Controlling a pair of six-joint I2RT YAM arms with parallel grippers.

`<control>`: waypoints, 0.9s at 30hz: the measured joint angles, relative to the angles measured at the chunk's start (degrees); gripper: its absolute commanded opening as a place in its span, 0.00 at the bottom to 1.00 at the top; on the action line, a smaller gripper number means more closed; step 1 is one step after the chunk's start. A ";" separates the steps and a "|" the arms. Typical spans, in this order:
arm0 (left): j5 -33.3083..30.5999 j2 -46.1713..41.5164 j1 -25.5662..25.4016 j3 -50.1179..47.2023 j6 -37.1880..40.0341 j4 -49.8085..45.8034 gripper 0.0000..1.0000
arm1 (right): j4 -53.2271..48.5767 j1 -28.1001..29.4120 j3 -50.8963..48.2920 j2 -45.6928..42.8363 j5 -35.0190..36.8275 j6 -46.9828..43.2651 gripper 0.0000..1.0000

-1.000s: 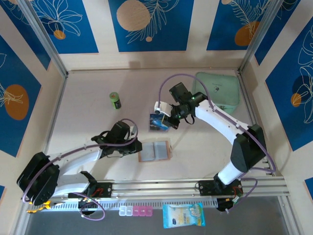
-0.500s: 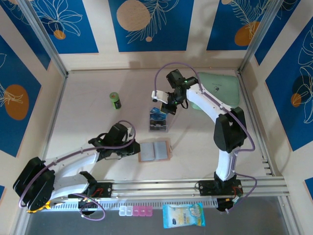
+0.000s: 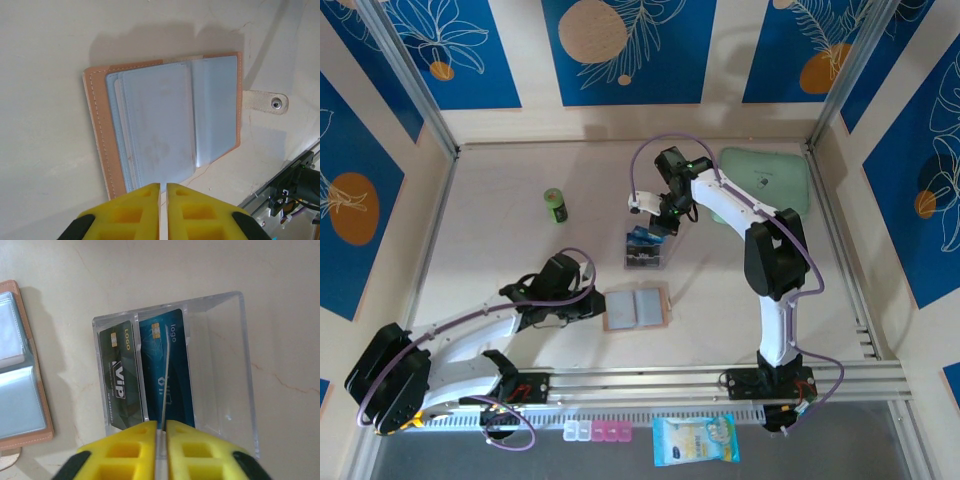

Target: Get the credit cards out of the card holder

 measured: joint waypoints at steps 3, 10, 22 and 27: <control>0.00 -0.11 0.00 -0.07 -0.24 0.02 0.12 | 0.15 0.00 0.00 0.00 0.28 -0.02 0.18; 0.00 0.11 0.00 -0.07 -0.48 0.07 0.12 | 3.87 0.02 -4.31 -2.97 -0.09 3.50 0.17; -0.63 3.63 0.00 -0.07 -0.42 0.96 0.12 | 19.50 5.81 -25.27 -17.53 -1.14 28.94 0.14; -0.85 5.68 0.00 -0.07 -0.39 1.86 0.12 | 25.83 11.82 -32.81 -20.52 2.27 42.58 0.14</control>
